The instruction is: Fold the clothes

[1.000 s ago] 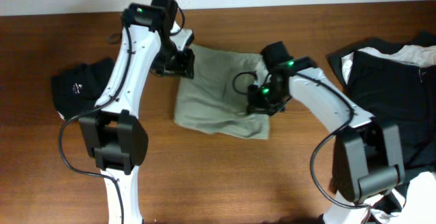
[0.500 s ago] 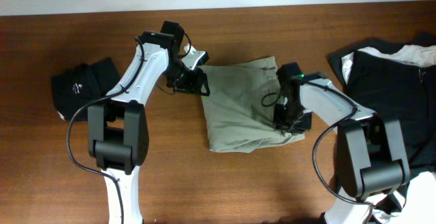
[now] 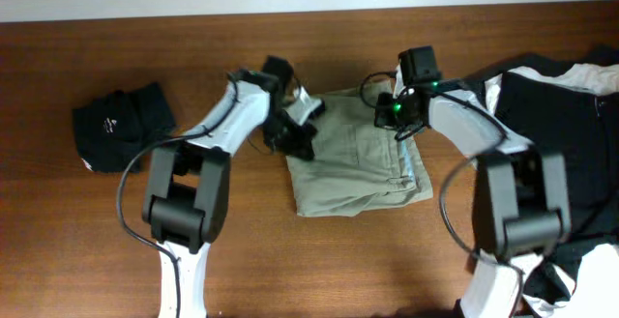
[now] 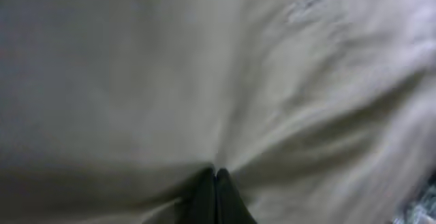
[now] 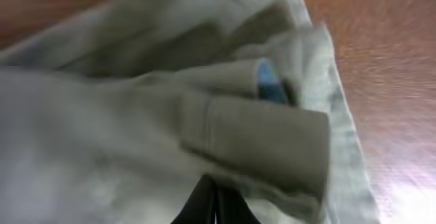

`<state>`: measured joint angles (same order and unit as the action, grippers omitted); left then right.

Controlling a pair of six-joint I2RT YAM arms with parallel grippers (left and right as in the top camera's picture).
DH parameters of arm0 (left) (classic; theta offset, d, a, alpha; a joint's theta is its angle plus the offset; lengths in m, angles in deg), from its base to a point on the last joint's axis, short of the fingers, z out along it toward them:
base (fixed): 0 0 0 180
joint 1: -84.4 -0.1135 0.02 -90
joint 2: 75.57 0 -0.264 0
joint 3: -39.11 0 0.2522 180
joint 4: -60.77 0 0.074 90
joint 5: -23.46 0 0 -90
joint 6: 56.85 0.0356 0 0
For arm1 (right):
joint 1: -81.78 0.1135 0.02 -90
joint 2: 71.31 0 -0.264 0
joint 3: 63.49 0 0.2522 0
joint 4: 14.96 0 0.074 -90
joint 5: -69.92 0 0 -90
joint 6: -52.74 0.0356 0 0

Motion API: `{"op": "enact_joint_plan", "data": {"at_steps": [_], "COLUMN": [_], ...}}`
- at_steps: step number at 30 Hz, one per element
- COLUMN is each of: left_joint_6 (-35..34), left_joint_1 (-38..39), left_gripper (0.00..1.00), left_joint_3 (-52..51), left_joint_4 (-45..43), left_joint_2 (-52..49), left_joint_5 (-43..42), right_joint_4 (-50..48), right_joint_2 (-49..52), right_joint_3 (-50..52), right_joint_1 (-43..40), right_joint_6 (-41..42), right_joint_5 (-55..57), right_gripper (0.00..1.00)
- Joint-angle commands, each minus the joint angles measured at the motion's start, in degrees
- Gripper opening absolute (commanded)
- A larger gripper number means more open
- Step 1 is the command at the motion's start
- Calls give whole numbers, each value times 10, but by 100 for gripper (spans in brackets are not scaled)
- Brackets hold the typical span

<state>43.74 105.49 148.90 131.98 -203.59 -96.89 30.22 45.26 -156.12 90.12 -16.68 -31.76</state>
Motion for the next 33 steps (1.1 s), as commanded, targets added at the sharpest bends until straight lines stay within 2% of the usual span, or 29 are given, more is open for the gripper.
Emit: {"op": "enact_joint_plan", "data": {"at_steps": [1, 4, 7, 9, 11, 12, 13, 15, 17, 20, 24, 26, 31, 32, 33], "left_joint_6": [-35, -39, -38, -38, -38, -39, -39, -38, -38, -39, -62, -76, -77, -74, -71], "left_joint_1": [-8, -34, -51, -49, -46, -45, -40, -33, -22, -1, -3, -21, -73, -75, -75], "left_gripper": [1, 3, 20, 27, 36, 37, 32, 26, 20, 15, 13, 8, 9, 9, 9], "left_joint_3": [-54, -45, 19, 57, 75, 75, 69, 60, 27, -75, -196, -202, -201, -199, -191], "left_joint_4": [-12, -10, 20, 18, 3, 1, 29, 94, 134, 115, 53, 54, 66, 66, 67], "left_joint_2": [1, 2, 22, 44, 55, 55, 53, 53, 53, 53, 53, 54, 60, 66, 76], "left_joint_5": [139, 147, 47, 19, 18, 16, -12, -35, -34, -46, -74, -57, -40, -40, -40], "right_joint_4": [9, 64, 163, 233, 283, 301, 308, 305, 253, 199, 209, 227, 273, 282, 292], "right_joint_2": [57, 33, -61, -123, -148, -147, -138, -116, -87, -40, -39, -41, -54, -55, -64], "right_joint_3": [0, 0, -1, -1, -1, -1, 9, 45, 100, 155, 156, 152, 108, 97, 78], "right_joint_1": [-45, -86, -98, -78, -41, -17, 14, 54, 60, 31, 20, 2, -109, -122, -134], "right_joint_6": [39, 3, -73, -114, -129, -129, -127, -78, -50, 1, -6, -8, -43, -59, -131], "right_joint_5": [12, -20, -99, -156, -160, -156, -137, -70, -41, -31, -30, -20, 3, -7, -70], "right_gripper": [4, 4, 10, 12, 15, 15, 15, 15, 15, 14, 14, 13, 15, 16, 21]}}
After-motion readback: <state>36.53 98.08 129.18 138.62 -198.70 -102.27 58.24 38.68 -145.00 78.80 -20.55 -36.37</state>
